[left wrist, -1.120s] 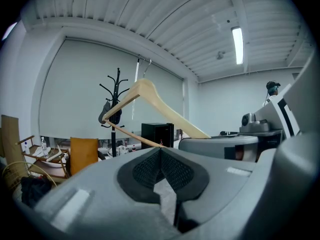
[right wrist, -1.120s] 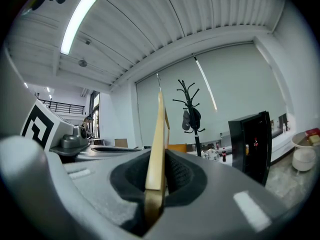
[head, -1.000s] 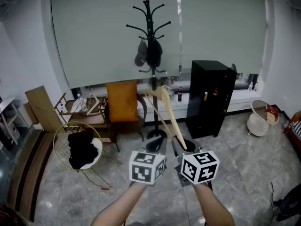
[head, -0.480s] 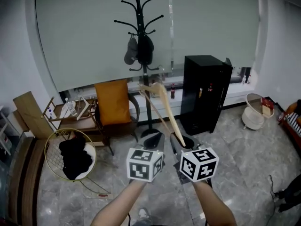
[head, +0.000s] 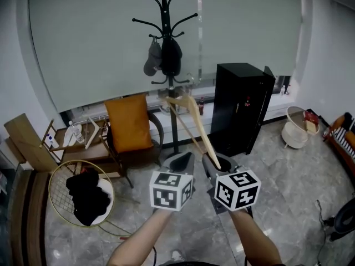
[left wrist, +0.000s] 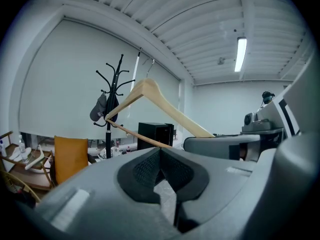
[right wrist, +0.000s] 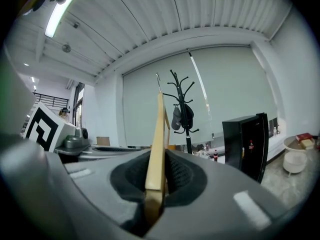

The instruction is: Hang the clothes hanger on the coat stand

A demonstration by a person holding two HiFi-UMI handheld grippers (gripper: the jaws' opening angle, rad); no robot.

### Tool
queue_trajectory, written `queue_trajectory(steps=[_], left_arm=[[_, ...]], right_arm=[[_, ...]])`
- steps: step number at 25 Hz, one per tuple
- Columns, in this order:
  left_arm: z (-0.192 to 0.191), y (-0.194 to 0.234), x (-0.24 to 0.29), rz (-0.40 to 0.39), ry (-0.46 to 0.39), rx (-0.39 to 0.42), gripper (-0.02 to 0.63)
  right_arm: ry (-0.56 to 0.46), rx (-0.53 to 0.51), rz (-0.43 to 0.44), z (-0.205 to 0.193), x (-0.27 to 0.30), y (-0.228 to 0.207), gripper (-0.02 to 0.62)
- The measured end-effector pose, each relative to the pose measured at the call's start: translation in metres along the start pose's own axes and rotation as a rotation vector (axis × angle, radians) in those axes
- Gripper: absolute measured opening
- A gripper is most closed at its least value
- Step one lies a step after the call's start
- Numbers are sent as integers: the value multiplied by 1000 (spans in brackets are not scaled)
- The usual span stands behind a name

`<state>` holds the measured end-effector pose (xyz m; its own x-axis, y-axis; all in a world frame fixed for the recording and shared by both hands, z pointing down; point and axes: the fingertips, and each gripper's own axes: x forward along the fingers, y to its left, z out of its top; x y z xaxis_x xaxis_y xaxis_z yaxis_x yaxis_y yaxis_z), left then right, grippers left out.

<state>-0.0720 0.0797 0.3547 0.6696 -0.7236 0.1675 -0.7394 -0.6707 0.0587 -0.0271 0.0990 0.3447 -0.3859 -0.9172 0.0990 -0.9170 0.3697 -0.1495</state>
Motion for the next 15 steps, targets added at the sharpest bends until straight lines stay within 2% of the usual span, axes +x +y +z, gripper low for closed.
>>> queue_trajectory(steps=[7,15], left_arm=[[1,50,5,-30,4,-8,5],[5,79,14,-51,-7,-5,5]], right_arm=[[7,6,-33,0,46,18,35],[5,8,-47,-1,77,24,35]])
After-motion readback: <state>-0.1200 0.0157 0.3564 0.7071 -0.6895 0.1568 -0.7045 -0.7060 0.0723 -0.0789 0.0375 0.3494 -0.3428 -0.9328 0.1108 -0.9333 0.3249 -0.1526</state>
